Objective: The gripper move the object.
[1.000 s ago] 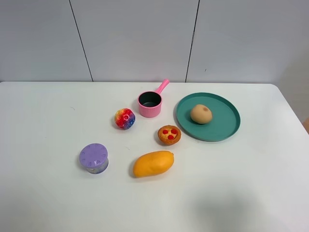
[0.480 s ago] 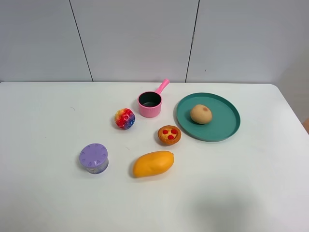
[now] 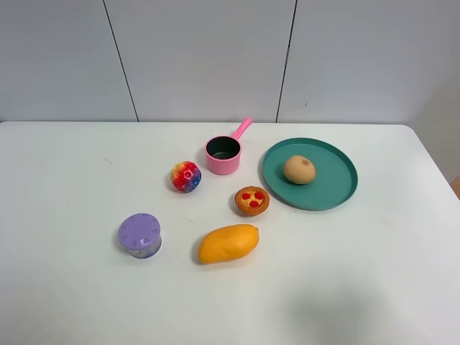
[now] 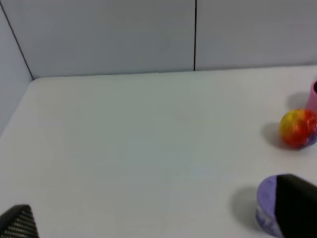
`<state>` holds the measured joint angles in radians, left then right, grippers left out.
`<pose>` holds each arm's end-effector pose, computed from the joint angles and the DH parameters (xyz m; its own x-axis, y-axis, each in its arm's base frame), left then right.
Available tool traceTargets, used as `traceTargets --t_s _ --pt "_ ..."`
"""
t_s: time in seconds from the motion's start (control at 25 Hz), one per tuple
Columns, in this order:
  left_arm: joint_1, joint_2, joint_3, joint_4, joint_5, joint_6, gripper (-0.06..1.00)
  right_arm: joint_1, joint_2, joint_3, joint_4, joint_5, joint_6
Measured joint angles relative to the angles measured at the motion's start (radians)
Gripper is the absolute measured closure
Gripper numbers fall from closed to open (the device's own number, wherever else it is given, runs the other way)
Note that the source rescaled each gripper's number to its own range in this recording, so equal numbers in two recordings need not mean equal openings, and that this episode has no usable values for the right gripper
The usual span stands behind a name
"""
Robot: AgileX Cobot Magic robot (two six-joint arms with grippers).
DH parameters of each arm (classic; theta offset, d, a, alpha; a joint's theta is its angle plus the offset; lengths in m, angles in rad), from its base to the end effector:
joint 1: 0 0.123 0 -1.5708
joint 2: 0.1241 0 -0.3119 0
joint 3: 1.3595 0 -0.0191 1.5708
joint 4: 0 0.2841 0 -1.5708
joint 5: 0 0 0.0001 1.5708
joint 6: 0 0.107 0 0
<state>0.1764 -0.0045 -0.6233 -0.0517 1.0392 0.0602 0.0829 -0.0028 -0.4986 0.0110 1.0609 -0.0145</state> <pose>-0.0054 -0.0058 0.3268 -0.3174 -0.0221 -0.9480 -0.1230 0.9922 0.0180 0.0112 0.0020 0.2856 -0.4525 -0.0468 -0.8905 -0.0955 0.9954 -0.0038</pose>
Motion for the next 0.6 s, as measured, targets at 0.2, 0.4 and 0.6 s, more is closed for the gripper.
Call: traceTargets --t_s 0.2,0.4,0.6 --pt "0.000 -0.001 0.088 0.005 -0.011 -0.010 -0.06 0.000 0.000 0.000 0.000 0.000 0.000" --pt "0.000 -0.002 0.114 0.006 0.012 -0.010 -0.06 0.000 0.000 0.000 0.000 0.000 0.000" --pt "0.000 -0.002 0.114 0.006 0.012 -0.012 -0.06 0.000 0.000 0.000 0.000 0.000 0.000"
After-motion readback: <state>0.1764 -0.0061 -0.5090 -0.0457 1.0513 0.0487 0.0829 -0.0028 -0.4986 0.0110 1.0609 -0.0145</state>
